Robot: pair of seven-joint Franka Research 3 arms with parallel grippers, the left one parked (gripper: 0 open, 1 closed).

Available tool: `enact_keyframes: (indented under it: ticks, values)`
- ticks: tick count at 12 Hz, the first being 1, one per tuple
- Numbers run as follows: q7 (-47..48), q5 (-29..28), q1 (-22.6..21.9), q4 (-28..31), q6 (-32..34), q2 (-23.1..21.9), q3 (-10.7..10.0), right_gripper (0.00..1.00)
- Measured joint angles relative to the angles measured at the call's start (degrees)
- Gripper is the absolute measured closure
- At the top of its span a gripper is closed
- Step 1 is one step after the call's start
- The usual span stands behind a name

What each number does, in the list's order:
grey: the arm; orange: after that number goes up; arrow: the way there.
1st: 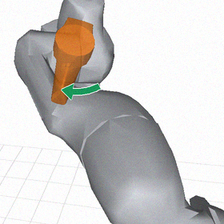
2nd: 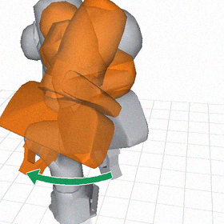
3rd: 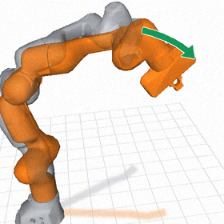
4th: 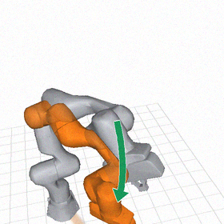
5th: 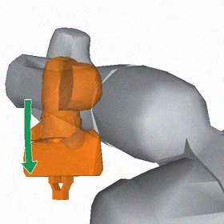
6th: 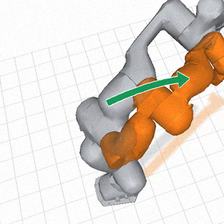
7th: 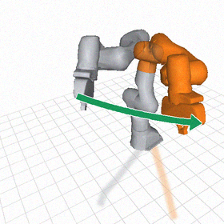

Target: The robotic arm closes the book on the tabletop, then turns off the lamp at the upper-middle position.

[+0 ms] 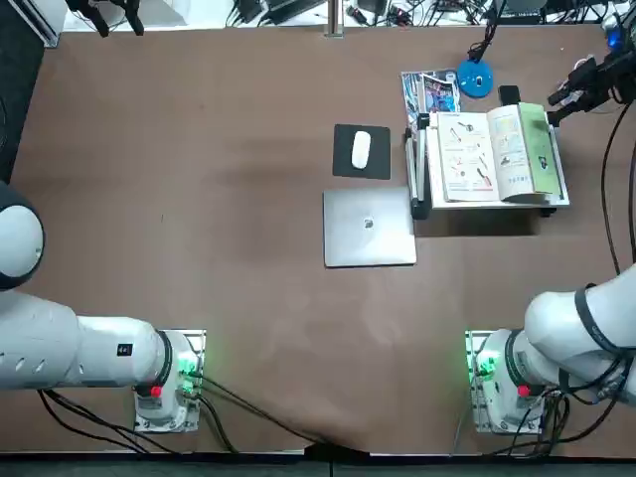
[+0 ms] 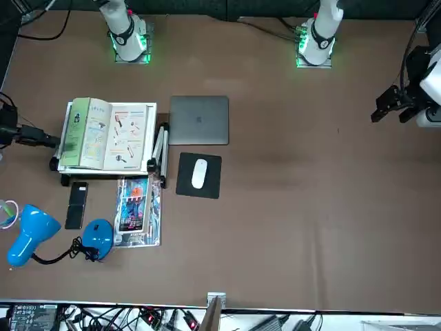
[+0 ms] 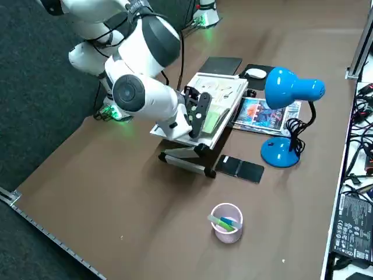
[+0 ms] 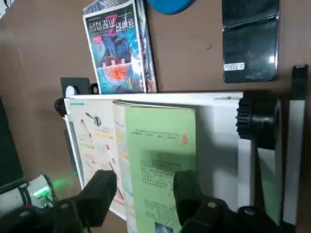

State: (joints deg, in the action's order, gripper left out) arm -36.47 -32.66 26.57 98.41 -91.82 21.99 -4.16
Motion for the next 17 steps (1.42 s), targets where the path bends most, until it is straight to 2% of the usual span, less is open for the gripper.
enact_keyframes:
  ticks: [6, 11, 17]
  values:
    - [-0.2, -0.3, -0.6, 3.2, -4.4, 0.1, 0.3, 0.28]
    - [-0.7, -0.2, -1.1, 3.3, -5.2, 0.6, 0.4, 0.28]
    - [-1.4, 2.4, -1.0, 3.2, -6.0, 0.7, 0.3, 0.28]
